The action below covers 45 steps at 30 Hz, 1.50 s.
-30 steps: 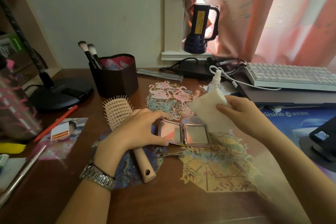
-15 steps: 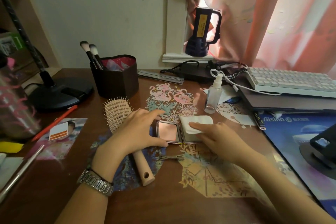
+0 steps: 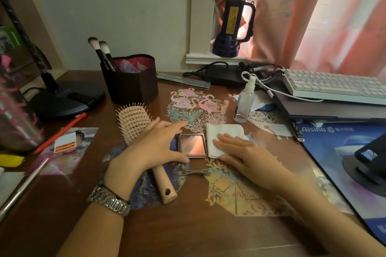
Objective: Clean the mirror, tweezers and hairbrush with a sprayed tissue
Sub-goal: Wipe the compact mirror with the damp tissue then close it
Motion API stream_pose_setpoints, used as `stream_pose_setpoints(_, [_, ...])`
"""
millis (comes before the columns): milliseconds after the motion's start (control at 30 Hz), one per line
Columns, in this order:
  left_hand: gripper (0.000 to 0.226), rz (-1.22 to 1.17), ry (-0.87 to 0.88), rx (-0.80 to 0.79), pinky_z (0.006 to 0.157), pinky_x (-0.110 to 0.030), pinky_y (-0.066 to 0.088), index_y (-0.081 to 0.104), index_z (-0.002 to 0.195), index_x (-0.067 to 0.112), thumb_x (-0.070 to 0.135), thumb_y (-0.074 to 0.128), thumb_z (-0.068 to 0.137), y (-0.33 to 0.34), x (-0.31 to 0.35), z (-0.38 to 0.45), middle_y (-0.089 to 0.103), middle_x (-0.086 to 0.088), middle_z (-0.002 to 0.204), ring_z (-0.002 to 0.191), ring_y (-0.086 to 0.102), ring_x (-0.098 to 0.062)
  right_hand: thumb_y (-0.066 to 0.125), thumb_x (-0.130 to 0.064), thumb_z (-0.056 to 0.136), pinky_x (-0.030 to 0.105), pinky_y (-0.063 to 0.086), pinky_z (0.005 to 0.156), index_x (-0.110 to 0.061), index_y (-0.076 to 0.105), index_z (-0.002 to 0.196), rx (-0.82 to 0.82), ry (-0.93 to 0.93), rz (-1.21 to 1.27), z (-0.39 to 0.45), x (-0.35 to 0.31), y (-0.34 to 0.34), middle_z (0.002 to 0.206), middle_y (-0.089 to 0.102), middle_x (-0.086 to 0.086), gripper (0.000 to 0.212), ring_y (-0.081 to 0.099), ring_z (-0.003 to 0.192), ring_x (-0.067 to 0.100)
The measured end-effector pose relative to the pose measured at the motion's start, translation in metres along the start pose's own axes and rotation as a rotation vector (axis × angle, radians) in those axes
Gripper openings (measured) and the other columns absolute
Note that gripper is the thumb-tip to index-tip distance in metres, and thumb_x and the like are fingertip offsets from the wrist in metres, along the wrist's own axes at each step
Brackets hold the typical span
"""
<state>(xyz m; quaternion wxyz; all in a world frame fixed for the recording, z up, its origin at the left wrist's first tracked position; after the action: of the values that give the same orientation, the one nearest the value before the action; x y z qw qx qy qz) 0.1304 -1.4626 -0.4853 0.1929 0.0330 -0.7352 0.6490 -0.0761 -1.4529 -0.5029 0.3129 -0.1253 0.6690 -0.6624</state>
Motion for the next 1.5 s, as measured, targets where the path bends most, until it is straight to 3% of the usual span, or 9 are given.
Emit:
stream_pose_setpoints(100, [0.099,0.003,0.0,0.006,0.113,-0.041,0.011,0.012,0.144,0.043,0.062,0.068,0.066,0.0,0.0,0.0,0.023,0.003,0.153,0.143,0.002,-0.025,0.032,-0.049,0.094,0.011,-0.002,0.107,-0.038,0.028,0.143,0.006,-0.007,-0.018,-0.002,0.0,0.001,0.148,0.018,-0.02,0.05,0.012,0.134,-0.007])
stream_pose_setpoints(367, [0.094,0.018,0.017,0.001,0.113,-0.042,0.009,0.012,0.145,0.042,0.059,0.067,0.07,0.002,-0.001,0.001,0.025,0.002,0.152,0.143,0.0,-0.026,0.029,-0.054,0.091,0.015,0.006,0.111,-0.042,0.029,0.141,-0.002,-0.016,-0.003,-0.009,-0.003,0.002,0.147,0.019,-0.023,0.052,0.014,0.136,-0.006])
stream_pose_setpoints(500, [0.091,0.024,0.024,0.004,0.113,-0.041,0.008,0.014,0.143,0.042,0.057,0.067,0.071,0.002,0.001,0.001,0.027,0.0,0.151,0.143,0.0,-0.027,0.028,-0.054,0.09,0.01,0.0,0.107,-0.041,0.03,0.141,0.002,-0.003,-0.009,-0.001,0.0,0.004,0.148,0.019,-0.023,0.053,0.014,0.137,-0.006])
stream_pose_setpoints(633, [0.085,0.022,0.03,0.003,0.114,-0.041,0.006,0.019,0.142,0.042,0.054,0.067,0.074,0.002,0.002,0.001,0.028,-0.001,0.151,0.143,-0.003,-0.027,0.03,-0.053,0.092,0.015,0.003,0.109,-0.04,0.031,0.141,0.027,0.002,-0.021,0.008,0.003,0.005,0.15,0.023,-0.019,0.051,0.017,0.138,-0.003])
stream_pose_setpoints(767, [0.079,0.021,0.027,0.018,0.114,-0.041,0.006,0.024,0.14,0.041,0.053,0.067,0.074,0.002,0.002,0.0,0.031,0.0,0.149,0.143,-0.004,-0.026,0.034,-0.05,0.094,0.008,-0.004,0.107,-0.039,0.032,0.141,0.053,-0.003,-0.013,0.008,0.004,0.008,0.149,0.024,-0.019,0.048,0.017,0.139,-0.003])
stream_pose_setpoints(1067, [0.074,0.026,0.051,0.031,0.113,-0.036,0.004,0.03,0.137,0.035,0.053,0.066,0.074,-0.001,0.005,-0.002,0.034,0.0,0.146,0.143,0.0,-0.023,0.025,-0.059,0.091,0.011,0.009,0.111,-0.043,0.034,0.138,0.088,-0.03,0.024,-0.014,-0.003,0.01,0.146,0.029,-0.022,0.051,0.021,0.137,-0.006])
stream_pose_setpoints(1200, [0.072,0.0,0.053,0.042,0.114,-0.037,0.005,0.032,0.133,0.038,0.053,0.068,0.073,-0.001,0.004,-0.001,0.036,0.0,0.144,0.143,0.001,-0.024,0.031,-0.053,0.093,0.004,0.004,0.107,-0.043,0.035,0.138,0.077,-0.018,0.04,-0.01,-0.002,0.005,0.146,0.028,-0.023,0.046,0.021,0.136,-0.008])
stream_pose_setpoints(1400, [0.068,-0.014,0.07,0.065,0.113,-0.034,0.001,0.033,0.13,0.039,0.05,0.07,0.073,-0.004,0.006,-0.001,0.038,0.0,0.141,0.142,0.003,-0.022,0.034,-0.046,0.096,0.015,0.004,0.112,-0.04,0.029,0.141,0.04,0.003,0.023,0.014,0.001,0.006,0.149,0.021,-0.02,0.046,0.018,0.139,-0.002])
stream_pose_setpoints(1500, [0.069,-0.002,0.068,0.06,0.113,-0.032,-0.001,0.032,0.132,0.035,0.049,0.068,0.075,-0.004,0.009,-0.004,0.037,0.003,0.143,0.142,0.004,-0.019,0.034,-0.047,0.095,0.01,0.0,0.11,-0.04,0.028,0.141,0.06,-0.008,0.018,0.011,-0.002,0.007,0.148,0.022,-0.02,0.046,0.017,0.139,-0.003])
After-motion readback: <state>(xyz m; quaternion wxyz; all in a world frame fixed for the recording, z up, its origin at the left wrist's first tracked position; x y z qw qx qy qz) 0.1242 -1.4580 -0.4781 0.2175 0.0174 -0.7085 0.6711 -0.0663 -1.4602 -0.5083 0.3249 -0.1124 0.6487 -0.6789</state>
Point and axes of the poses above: each hand's wrist, its own z-axis towards the middle knuckle, its own y-axis out of the palm, x = y × z, the point moved 5 cm from there along z, towards the middle knuckle
